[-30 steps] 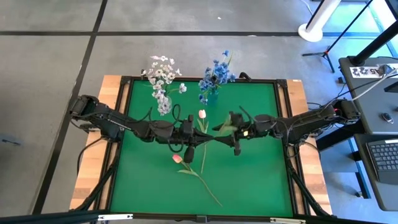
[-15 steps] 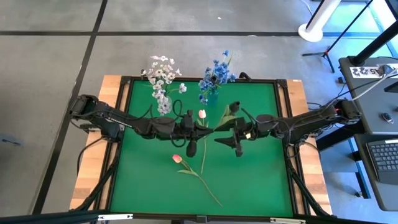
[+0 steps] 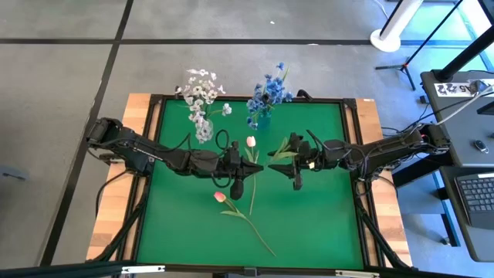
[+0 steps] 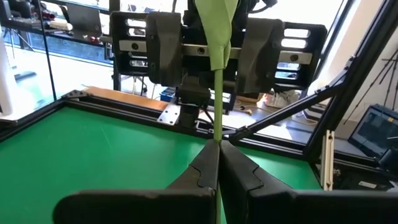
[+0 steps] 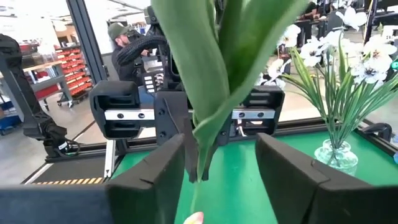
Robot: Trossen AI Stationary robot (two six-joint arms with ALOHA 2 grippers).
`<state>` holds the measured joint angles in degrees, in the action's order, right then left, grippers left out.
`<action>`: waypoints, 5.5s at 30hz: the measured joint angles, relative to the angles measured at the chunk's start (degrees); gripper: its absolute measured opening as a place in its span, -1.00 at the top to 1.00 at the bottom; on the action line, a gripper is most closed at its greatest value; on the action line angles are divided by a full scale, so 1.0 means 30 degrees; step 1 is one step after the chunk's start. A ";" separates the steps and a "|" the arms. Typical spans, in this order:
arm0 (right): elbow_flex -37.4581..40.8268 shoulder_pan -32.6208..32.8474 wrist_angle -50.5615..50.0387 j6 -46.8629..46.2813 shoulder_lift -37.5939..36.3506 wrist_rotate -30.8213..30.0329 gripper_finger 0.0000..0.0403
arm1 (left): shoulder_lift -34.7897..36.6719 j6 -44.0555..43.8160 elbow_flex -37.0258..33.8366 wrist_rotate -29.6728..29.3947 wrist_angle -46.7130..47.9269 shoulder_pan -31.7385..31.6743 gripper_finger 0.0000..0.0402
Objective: Sort flowers into vase by color
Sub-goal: Put the black flower into the blue vase
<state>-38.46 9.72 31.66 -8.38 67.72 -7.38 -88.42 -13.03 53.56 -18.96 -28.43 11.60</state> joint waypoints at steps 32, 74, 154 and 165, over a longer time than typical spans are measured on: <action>-0.0015 -0.0007 -0.7519 0.3868 -0.6257 -0.8388 0.99 | 0.0022 0.1413 -0.0022 -0.1365 0.2872 -0.0216 0.93; -0.0007 -0.4408 -0.7679 0.6558 -0.5310 -0.7826 1.00 | -0.8903 0.4268 0.2557 -1.1839 -0.4279 -0.5271 -0.18; -0.0007 -0.2477 -0.9016 0.1610 -0.4502 0.2316 1.00 | -0.4969 -0.0176 0.3286 -0.0794 -0.1308 -0.2106 0.03; -0.0007 -0.2484 -0.8211 0.1253 -0.3432 0.3705 1.00 | -0.4969 -0.0176 0.3286 -0.0752 -0.1218 -0.2157 0.07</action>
<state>-38.48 2.26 7.02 -4.62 57.43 3.74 -103.33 -13.56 63.42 -21.22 -32.09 5.13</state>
